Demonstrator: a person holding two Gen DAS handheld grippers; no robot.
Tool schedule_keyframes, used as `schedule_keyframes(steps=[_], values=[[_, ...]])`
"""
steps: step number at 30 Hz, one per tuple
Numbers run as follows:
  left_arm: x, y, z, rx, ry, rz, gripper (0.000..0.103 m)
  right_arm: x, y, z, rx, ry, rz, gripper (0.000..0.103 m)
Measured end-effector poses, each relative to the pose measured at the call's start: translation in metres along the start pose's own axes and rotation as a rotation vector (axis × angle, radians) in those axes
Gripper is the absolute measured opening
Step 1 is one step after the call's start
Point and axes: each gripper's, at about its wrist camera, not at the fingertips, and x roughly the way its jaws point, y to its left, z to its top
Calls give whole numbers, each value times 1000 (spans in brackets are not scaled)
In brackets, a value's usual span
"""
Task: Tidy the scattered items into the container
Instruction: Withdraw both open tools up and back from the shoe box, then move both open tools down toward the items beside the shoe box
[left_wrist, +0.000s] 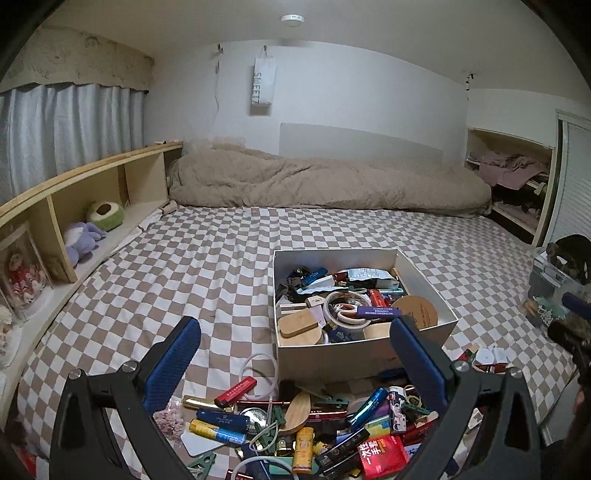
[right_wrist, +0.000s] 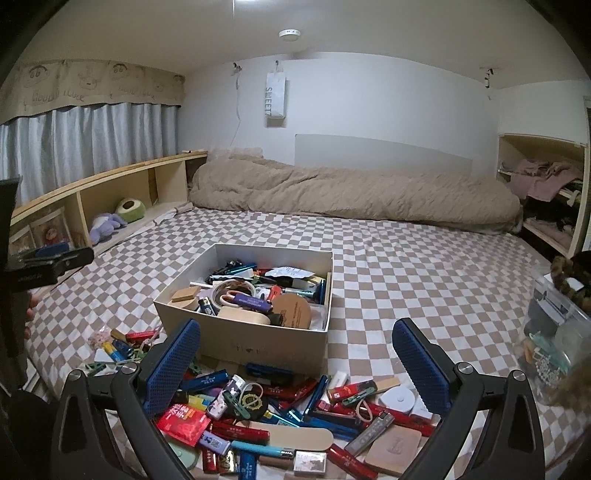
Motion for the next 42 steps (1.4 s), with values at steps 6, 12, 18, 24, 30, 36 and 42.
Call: schedule_keyframes(steps=[6, 12, 18, 24, 30, 36, 42], values=[[-8, 1, -5, 13, -35, 31, 103, -2, -1, 0, 0, -14, 2, 103], [-13, 8, -11, 0, -63, 59, 103, -5, -6, -2, -1, -33, -14, 103], [-12, 26, -17, -41, -64, 63, 103, -6, -22, -5, 25, -33, -39, 103], [-10, 54, -25, -103, -55, 93, 103, 2, -42, -16, 73, 2, -71, 103], [10, 89, -45, -133, 13, 188, 103, 18, -65, -35, 112, 72, -124, 103], [42, 130, -75, -205, 138, 240, 103, 36, -94, -59, 164, 146, -192, 103], [71, 164, -99, -303, 251, 253, 103, 54, -126, -86, 223, 225, -258, 103]])
